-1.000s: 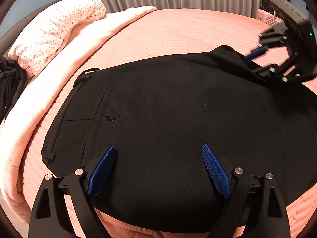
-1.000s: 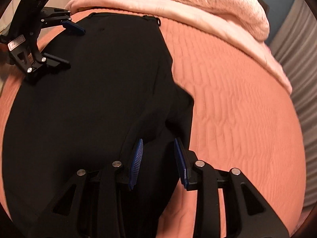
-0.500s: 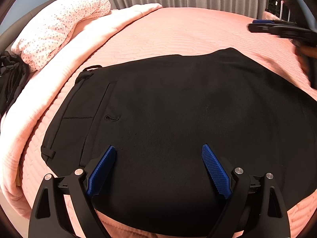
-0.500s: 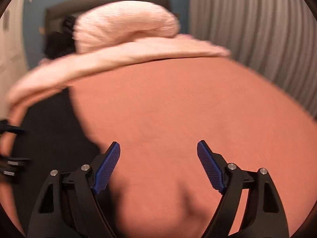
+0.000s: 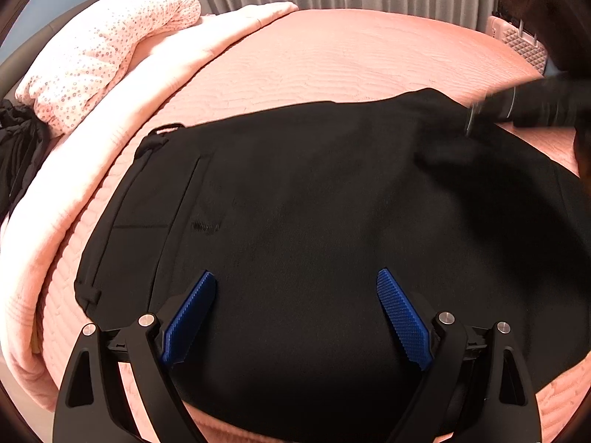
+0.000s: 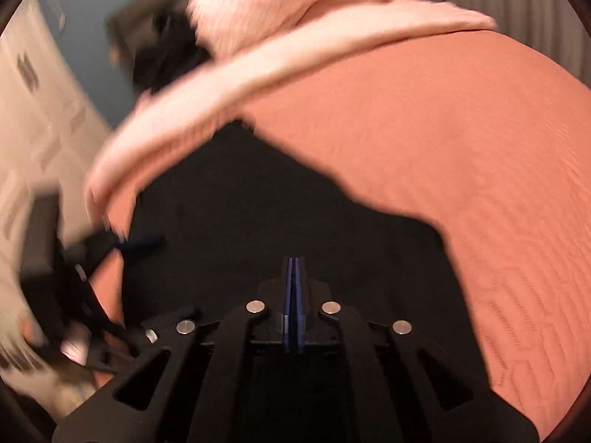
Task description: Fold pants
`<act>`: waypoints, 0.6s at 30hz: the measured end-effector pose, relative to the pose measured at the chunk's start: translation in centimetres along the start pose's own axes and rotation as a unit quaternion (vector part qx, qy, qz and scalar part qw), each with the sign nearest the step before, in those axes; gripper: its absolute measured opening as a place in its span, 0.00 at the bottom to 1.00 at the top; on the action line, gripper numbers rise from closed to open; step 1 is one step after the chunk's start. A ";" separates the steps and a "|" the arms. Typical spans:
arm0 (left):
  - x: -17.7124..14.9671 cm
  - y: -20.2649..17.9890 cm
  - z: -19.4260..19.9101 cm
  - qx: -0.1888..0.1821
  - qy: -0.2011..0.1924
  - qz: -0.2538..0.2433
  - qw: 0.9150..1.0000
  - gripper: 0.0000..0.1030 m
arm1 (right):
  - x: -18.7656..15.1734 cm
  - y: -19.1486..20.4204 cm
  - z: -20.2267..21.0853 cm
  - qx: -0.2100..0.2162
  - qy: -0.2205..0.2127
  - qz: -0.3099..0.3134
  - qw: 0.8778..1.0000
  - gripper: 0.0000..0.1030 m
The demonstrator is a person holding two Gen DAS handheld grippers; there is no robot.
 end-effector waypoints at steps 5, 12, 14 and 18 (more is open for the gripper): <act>0.4 2.5 0.6 0.015 0.013 0.000 1.000 0.90 | 0.7 -0.4 4.3 0.000 -0.069 -0.115 0.991 0.03; -6.0 10.3 5.6 0.029 0.021 0.103 0.994 0.89 | 5.8 10.3 3.0 0.062 -0.045 0.020 0.997 0.04; -7.0 11.5 6.1 0.037 0.017 0.119 0.992 0.89 | 10.0 13.9 0.0 0.063 -0.042 0.078 0.994 0.04; -7.3 13.0 5.1 0.019 0.015 0.136 0.990 0.89 | 15.5 16.8 -5.5 0.022 -0.010 0.128 0.991 0.04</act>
Point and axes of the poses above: each gripper's, at about its wrist camera, not at the fingertips, and z roughly against the way its jaws point, y to its left, x to its top, the point moved 2 cm from there along -z, roughly the way its jaws point, and after that the axes turned 7 degrees about -x, right-handed, at the moved point
